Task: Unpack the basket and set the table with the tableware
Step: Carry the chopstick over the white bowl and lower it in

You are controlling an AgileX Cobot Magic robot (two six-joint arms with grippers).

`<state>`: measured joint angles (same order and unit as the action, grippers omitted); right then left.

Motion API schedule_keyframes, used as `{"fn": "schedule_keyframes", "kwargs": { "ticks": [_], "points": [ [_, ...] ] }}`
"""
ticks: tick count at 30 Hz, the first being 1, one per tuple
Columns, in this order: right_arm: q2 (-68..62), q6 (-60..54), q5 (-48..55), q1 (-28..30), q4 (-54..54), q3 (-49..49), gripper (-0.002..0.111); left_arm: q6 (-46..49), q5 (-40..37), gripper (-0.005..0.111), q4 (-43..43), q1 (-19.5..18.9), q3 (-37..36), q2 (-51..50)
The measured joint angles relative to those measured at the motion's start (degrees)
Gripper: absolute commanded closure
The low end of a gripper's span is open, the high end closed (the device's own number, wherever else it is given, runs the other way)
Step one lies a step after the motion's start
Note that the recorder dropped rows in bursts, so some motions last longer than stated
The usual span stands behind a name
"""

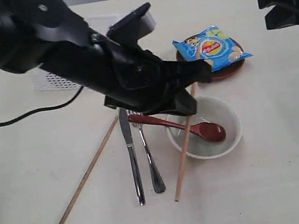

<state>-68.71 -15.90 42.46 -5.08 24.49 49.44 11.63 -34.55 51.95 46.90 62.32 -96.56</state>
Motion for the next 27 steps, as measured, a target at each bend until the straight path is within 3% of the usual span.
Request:
{"fn": "schedule_keyframes", "kwargs": {
  "ticks": [4,14,22,27],
  "points": [
    [0.1,0.0,0.0,0.0,0.0,0.0,0.109,-0.3,3.1,0.107,2.0,2.2,2.8,-5.0],
    [0.2,0.0,0.0,0.0,0.0,0.0,0.109,-1.1,8.2,0.107,2.0,2.4,3.3,-9.6],
    [0.2,0.0,0.0,0.0,0.0,0.0,0.109,-7.0,7.8,0.107,-9.2,2.4,3.3,-10.2],
    [0.2,0.0,0.0,0.0,0.0,0.0,0.109,-8.9,7.6,0.107,-10.6,2.4,3.3,-11.5]
  ]
}}
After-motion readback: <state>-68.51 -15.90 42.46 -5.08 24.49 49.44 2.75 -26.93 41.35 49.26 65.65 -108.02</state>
